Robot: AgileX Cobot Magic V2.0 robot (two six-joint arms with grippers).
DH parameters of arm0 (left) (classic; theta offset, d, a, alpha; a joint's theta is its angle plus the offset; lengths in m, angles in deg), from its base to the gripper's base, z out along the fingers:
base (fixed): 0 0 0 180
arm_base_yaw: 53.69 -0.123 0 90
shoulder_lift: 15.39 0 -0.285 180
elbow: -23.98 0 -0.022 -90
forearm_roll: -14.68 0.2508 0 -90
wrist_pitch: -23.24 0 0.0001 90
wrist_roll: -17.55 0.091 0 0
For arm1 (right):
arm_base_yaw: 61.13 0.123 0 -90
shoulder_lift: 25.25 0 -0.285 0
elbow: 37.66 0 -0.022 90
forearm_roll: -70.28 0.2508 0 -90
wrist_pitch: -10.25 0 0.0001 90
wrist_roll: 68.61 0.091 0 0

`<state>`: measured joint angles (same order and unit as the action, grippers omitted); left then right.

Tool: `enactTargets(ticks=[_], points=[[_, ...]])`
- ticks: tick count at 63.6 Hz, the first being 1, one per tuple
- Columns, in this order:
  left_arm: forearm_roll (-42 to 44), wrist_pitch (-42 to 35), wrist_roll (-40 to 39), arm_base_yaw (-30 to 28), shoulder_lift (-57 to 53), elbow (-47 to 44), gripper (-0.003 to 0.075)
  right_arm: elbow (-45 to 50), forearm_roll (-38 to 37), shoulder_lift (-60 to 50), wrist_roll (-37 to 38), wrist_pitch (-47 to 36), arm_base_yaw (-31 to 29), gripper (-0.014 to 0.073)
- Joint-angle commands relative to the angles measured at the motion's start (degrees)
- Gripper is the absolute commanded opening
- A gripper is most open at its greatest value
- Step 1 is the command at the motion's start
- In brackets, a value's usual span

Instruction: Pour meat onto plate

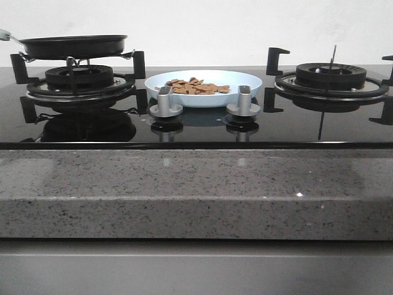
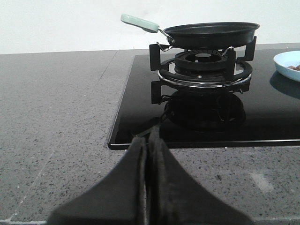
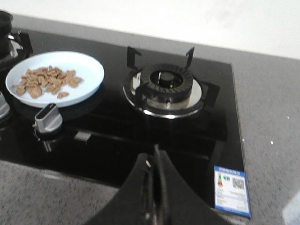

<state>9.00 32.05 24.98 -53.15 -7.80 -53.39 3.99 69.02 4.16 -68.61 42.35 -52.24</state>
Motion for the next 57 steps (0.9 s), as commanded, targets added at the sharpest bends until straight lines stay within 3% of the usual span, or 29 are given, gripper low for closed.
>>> enactTargets(ticks=[1, 15, 26, 35, 57], points=[[-0.5, -4.7, -0.1, 0.0, -0.9, -0.3, -0.0020, 4.8, -0.5, -1.6, -0.4, -12.9, -1.3, -0.0059], [-0.5, -4.7, -0.1, 0.0, -0.9, -0.3, -0.0020, 24.4, 3.4, -11.1, -0.4, -26.8, -6.1, -0.0059], [-0.5, -4.7, -0.1, 0.0, -0.9, -0.3, -0.0020, 34.9, 5.8, -18.7, -0.4, -28.9, -6.5, -0.0059], [-0.5, -4.7, -0.1, 0.0, -0.9, -0.3, -0.0020, 36.8, 6.0, -23.3, -0.4, -26.3, -6.5, -0.0059], [-0.5, -4.7, -0.1, 0.0, -0.9, -0.3, -0.0020, 36.8, 6.0, -23.2, -0.4, -25.6, -6.6, -0.0059]])
